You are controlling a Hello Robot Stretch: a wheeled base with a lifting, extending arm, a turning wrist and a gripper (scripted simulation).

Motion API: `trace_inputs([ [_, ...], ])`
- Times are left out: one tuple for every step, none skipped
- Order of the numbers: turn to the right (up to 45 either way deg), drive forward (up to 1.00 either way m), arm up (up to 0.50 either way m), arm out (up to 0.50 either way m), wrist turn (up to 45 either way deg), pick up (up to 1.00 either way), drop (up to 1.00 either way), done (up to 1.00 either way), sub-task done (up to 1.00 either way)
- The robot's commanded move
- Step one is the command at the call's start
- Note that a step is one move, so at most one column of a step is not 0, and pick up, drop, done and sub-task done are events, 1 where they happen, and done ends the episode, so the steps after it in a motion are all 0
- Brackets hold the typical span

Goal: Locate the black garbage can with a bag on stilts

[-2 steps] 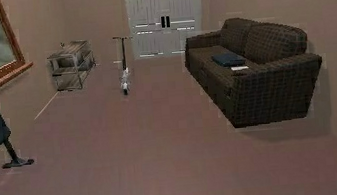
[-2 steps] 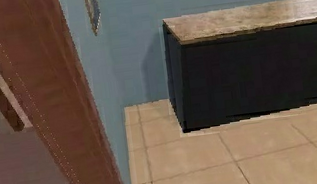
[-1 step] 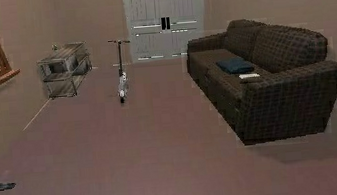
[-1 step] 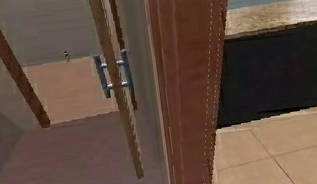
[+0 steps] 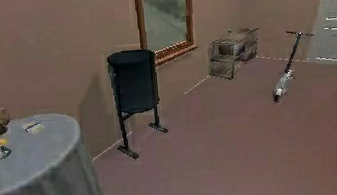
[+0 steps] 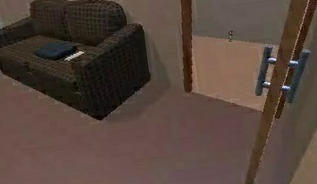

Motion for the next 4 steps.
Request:
trace_inputs([
  [-36.0, 0.00, 0.00, 0.00, 0.0, 0.00, 0.00, 0.00, 0.00],
  [0.0, 0.25, 0.00, 0.00, 0.0, 0.00, 0.00, 0.00, 0.00],
  [45.0, 0.00, 0.00, 0.00, 0.0, 0.00, 0.00, 0.00, 0.00],
  [45.0, 0.00, 0.00, 0.00, 0.0, 0.00, 0.00, 0.00, 0.00],
])
